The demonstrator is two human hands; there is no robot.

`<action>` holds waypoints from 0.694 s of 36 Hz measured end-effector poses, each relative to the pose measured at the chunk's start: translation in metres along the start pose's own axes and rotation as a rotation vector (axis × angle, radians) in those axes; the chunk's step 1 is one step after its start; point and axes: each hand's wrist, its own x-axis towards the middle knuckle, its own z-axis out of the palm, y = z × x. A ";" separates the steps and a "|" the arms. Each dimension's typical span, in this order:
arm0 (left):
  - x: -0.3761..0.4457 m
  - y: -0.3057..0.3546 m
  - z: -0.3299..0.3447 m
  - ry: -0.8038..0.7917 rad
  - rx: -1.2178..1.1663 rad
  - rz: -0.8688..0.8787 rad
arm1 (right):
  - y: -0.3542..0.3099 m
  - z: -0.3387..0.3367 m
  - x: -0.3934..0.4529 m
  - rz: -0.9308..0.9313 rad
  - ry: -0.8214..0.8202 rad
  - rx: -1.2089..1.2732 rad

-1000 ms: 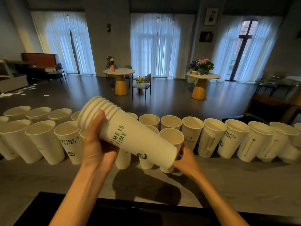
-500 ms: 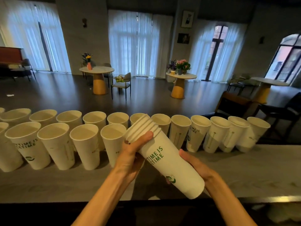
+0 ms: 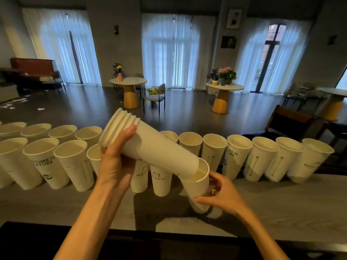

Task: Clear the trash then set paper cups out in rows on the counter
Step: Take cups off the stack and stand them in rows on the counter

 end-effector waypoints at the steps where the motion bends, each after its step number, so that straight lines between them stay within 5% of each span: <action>1: 0.001 0.007 0.000 0.015 -0.060 -0.004 | 0.004 0.003 0.004 0.019 0.029 0.030; 10: -0.004 0.026 -0.006 0.049 -0.249 -0.041 | 0.010 0.019 0.041 0.072 0.085 0.076; 22: -0.025 -0.046 0.016 -0.069 -0.235 -0.342 | 0.011 -0.003 0.028 0.137 0.053 0.099; 25: -0.031 -0.068 0.029 -0.109 -0.156 -0.392 | 0.001 -0.027 0.006 0.176 -0.055 0.261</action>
